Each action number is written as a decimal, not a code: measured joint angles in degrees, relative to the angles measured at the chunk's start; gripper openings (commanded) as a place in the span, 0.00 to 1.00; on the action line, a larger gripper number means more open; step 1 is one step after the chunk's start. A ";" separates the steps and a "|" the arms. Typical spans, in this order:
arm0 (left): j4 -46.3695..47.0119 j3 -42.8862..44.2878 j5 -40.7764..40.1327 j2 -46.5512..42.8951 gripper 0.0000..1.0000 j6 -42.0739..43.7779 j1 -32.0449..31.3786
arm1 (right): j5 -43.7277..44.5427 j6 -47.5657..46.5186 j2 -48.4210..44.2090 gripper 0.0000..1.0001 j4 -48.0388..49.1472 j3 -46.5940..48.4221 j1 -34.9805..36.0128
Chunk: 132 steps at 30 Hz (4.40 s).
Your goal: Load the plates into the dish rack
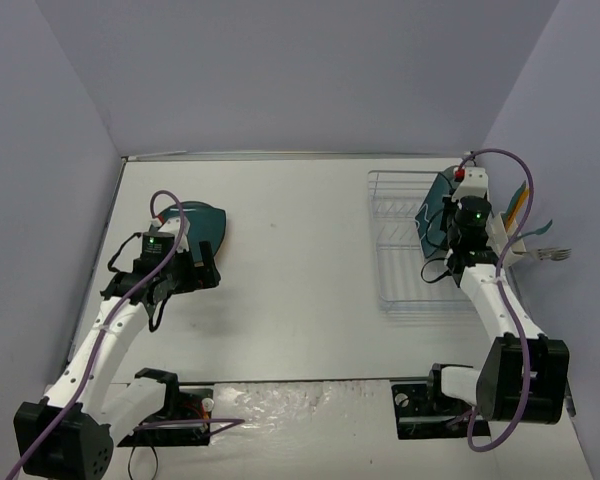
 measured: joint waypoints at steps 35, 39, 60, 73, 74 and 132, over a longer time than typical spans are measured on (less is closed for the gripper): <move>0.02 0.00 0.02 0.59 0.97 0.73 0.00 | 9.46 6.07 -6.21 0.00 8.63 -9.77 3.20; 0.02 0.00 -0.02 0.59 0.97 0.82 0.00 | 10.83 5.94 -4.09 0.00 11.35 -9.46 3.74; 0.01 0.00 -1.27 0.57 0.97 0.87 0.00 | 17.22 5.44 3.06 0.00 24.02 -10.91 7.54; 0.00 0.00 -1.25 0.57 0.97 0.87 0.00 | 15.91 9.42 3.04 0.43 12.50 -9.11 6.97; 0.00 0.00 -1.25 0.57 0.97 0.87 0.00 | 15.81 9.71 2.94 0.45 11.29 -9.11 6.93; 14.92 35.57 11.67 58.88 0.97 4.70 25.14 | -42.53 32.42 3.46 1.00 -4.68 8.55 24.33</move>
